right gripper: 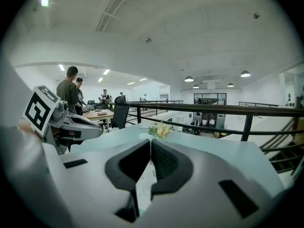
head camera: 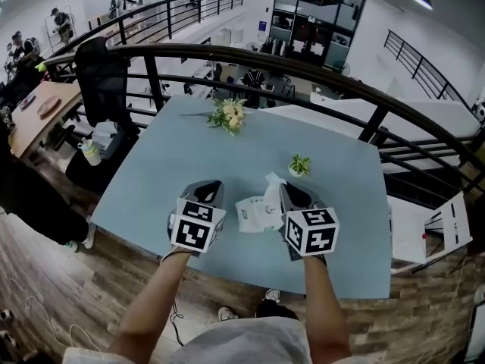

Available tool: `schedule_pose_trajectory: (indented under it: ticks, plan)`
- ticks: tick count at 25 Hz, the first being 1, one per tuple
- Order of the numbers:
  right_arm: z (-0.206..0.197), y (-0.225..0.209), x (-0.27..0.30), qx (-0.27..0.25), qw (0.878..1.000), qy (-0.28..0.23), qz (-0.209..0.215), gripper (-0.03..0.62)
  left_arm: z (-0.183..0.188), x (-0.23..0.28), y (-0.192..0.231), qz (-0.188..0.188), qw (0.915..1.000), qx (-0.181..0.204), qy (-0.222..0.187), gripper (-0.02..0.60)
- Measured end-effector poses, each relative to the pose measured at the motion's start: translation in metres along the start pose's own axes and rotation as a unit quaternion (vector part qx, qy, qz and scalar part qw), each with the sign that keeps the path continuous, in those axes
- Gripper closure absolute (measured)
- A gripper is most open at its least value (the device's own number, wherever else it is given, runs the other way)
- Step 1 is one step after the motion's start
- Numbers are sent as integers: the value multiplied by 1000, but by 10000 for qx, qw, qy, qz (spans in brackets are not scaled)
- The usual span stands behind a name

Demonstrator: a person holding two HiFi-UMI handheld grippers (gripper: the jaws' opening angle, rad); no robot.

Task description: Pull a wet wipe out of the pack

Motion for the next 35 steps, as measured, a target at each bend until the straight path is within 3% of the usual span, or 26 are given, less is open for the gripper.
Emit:
schedule_pose_trajectory:
  ticks: [35]
  plan:
    - [3,-31,-26,52,9980,-319,-545,582,14,8,-13,-31,9996,218,-202,588]
Point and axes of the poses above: the fingertips, and each gripper's own axes: x forward along the fingers, y to its left, z out of its top, the point moved 8 cm from there along -x, backward along the fingers, and after that the axes turned 7 degrees about -x, right-handed, at the moved point
